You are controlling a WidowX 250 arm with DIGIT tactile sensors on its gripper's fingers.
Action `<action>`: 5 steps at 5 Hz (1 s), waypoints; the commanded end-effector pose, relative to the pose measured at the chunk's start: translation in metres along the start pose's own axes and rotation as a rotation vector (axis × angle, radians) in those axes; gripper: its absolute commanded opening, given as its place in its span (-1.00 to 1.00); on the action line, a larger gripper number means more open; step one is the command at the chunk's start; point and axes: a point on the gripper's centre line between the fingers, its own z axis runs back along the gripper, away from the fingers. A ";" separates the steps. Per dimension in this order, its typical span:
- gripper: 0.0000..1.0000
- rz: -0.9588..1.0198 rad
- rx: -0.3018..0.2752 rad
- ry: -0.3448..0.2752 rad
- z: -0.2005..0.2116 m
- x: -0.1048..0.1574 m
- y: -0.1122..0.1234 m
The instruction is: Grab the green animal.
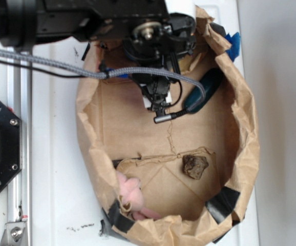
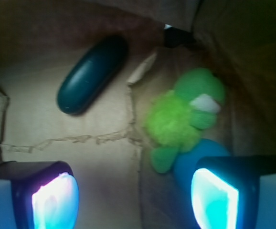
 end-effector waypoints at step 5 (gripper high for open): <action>1.00 0.083 0.081 -0.088 0.030 0.037 0.041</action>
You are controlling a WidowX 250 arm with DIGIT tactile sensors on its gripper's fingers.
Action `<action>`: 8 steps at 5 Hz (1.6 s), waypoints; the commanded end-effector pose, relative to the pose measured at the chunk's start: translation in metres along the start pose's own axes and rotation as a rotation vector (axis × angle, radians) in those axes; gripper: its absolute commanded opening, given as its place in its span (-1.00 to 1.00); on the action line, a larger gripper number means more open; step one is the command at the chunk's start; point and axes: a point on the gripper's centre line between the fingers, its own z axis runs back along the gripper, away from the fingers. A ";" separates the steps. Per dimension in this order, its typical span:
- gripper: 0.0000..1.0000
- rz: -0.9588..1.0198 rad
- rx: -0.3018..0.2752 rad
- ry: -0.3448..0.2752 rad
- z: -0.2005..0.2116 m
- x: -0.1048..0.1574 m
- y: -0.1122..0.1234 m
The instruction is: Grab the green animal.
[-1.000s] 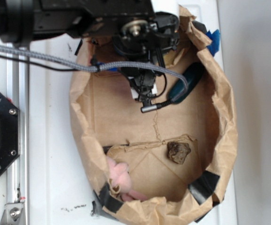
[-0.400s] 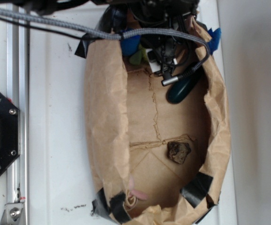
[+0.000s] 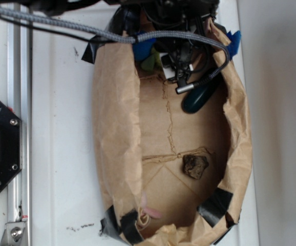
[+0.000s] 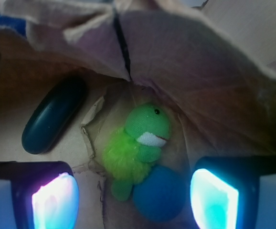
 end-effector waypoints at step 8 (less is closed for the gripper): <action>1.00 -0.074 -0.116 -0.058 0.019 0.001 -0.043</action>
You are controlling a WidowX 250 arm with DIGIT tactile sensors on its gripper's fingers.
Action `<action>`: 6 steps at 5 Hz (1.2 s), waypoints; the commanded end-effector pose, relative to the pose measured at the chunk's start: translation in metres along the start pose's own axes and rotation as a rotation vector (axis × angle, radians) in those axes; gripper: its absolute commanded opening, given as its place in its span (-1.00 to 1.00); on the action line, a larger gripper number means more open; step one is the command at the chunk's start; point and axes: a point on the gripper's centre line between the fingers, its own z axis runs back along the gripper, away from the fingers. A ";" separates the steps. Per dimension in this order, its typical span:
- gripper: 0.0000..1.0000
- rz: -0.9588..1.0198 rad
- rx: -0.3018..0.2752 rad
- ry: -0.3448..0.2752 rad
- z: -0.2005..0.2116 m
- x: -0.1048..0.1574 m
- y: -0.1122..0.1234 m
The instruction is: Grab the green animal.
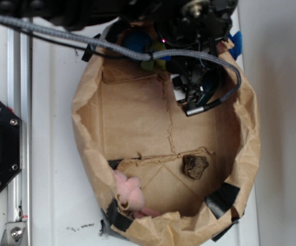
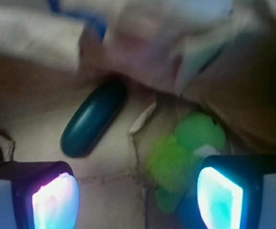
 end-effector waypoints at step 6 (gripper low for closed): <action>1.00 0.032 0.052 -0.038 -0.014 -0.006 -0.003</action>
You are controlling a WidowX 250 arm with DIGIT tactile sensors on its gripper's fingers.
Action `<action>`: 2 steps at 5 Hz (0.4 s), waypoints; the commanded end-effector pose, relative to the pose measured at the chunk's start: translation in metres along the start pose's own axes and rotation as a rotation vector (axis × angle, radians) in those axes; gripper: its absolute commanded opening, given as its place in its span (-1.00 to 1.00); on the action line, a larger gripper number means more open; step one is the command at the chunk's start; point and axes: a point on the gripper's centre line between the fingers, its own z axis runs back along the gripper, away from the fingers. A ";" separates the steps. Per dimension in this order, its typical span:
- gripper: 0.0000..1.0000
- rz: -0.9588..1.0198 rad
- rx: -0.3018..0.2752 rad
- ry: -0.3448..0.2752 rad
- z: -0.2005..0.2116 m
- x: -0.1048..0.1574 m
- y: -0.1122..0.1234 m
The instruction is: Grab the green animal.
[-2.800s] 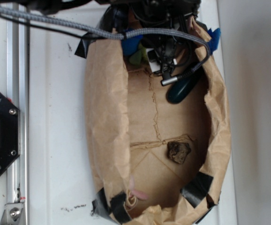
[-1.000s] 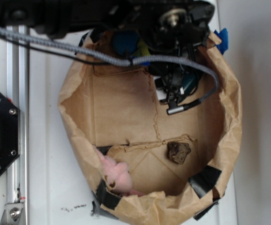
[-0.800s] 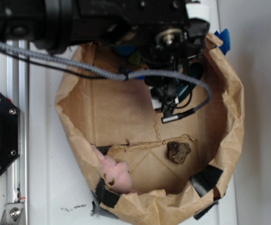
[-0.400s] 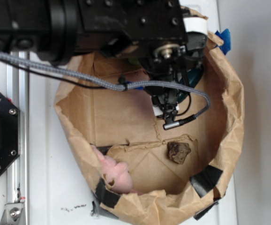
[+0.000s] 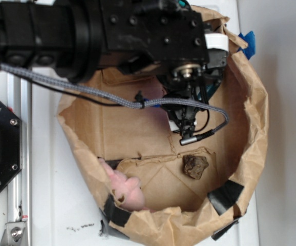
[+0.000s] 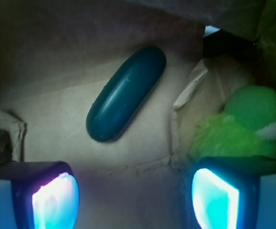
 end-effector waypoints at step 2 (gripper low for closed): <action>1.00 0.026 0.090 -0.105 0.021 -0.014 0.041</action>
